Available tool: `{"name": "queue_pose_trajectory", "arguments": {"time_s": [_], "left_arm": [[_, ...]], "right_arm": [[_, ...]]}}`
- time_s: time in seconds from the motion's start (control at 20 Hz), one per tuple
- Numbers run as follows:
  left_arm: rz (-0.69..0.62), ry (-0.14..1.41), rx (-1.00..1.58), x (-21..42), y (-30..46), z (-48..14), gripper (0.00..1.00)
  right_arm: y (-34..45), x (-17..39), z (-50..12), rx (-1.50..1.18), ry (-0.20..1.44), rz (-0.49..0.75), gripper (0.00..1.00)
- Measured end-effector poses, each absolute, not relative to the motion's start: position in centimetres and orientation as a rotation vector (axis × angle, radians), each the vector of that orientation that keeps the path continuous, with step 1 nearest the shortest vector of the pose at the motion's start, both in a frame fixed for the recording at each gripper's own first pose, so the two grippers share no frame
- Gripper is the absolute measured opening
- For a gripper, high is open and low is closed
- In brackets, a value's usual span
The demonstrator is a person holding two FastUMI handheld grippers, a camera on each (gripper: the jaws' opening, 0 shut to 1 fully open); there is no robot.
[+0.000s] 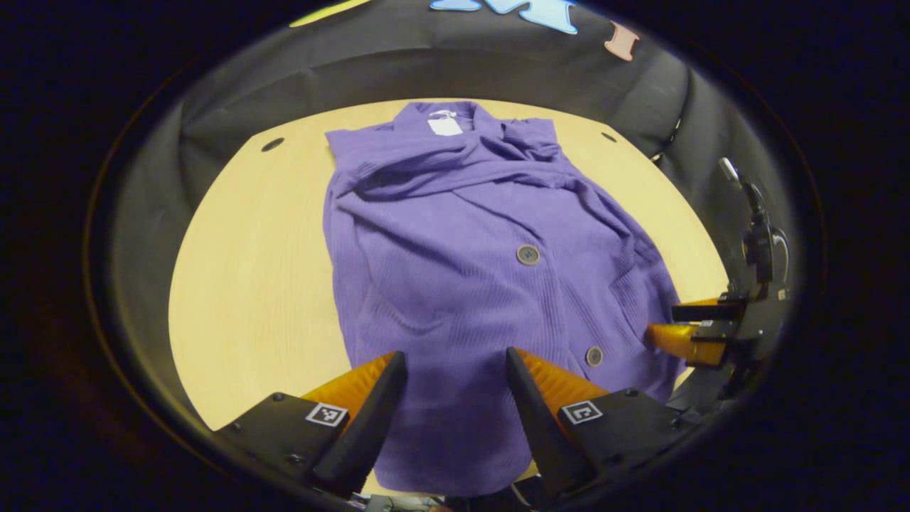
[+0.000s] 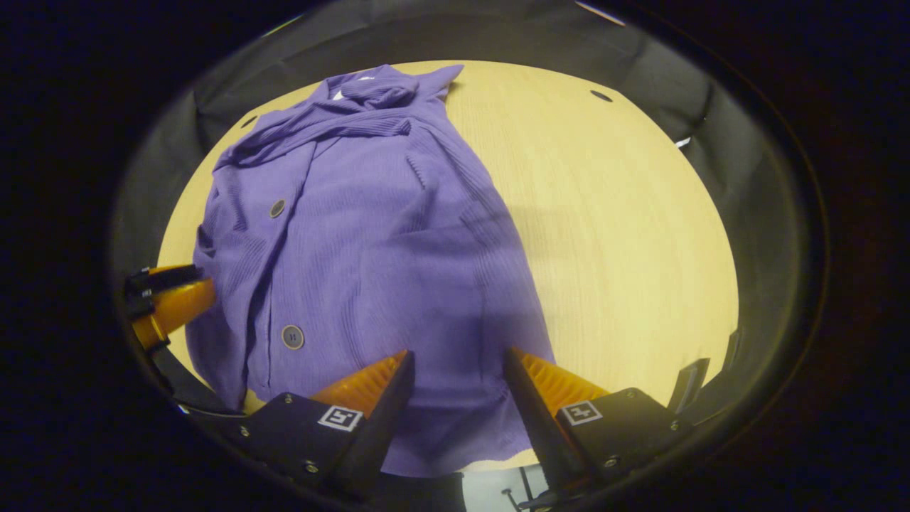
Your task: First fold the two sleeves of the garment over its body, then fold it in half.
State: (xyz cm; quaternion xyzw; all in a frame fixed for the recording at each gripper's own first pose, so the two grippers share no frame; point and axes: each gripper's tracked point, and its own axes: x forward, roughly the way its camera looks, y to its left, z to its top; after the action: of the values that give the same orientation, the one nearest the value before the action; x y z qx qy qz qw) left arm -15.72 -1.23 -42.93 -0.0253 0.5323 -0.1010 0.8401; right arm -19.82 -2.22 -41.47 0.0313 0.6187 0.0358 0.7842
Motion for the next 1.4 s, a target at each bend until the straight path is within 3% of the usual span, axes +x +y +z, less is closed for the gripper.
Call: {"name": "queue_pose_trajectory", "arguments": {"time_s": [0.35,0.8,0.85,0.9,0.95,1.05,1.1,1.2,1.3,1.35,1.4], "left_arm": [[-0.167,1.206,0.007,-20.1,0.8,-44.1,0.93],[-0.131,1.281,0.092,-19.8,1.0,-45.1,0.93],[-0.122,1.286,0.084,-20.0,1.2,-45.2,0.93],[-0.122,1.293,0.081,-19.8,1.3,-45.2,0.93],[-0.119,1.303,0.081,-19.8,1.4,-45.2,0.89],[-0.103,1.312,0.084,-19.5,1.6,-45.4,0.8],[-0.095,1.316,0.073,-19.2,1.5,-45.4,0.75],[-0.089,1.323,0.072,-19.2,1.5,-45.3,0.7],[-0.049,1.292,0.07,-18.4,2.2,-45.3,0.44],[-0.039,1.29,0.069,-18.1,2.3,-45.3,0.31],[-0.034,1.29,0.058,-18.2,2.3,-45.2,0.26]], "right_arm": [[-2.2,-19.9,-41.5,0.07,1.357,0.076,0.87],[-2.1,-19.9,-41.3,0.07,1.431,0.069,0.86],[-2.0,-19.9,-41.4,0.065,1.441,0.072,0.8],[-2.1,-19.8,-41.2,0.059,1.444,0.075,0.86],[-2.1,-19.5,-41.2,0.056,1.438,0.075,0.86],[-2.0,-19.7,-41.1,0.042,1.469,0.088,0.74],[-2.0,-19.3,-40.8,0.048,1.458,0.089,0.78],[-2.0,-19.4,-41.0,0.037,1.482,0.101,0.59],[-1.7,-18.8,-40.9,0.059,1.455,0.096,0.6],[-1.5,-18.4,-41.4,0.085,1.442,0.064,0.34],[-1.4,-18.8,-41.3,0.074,1.462,0.071,0.09]]}}
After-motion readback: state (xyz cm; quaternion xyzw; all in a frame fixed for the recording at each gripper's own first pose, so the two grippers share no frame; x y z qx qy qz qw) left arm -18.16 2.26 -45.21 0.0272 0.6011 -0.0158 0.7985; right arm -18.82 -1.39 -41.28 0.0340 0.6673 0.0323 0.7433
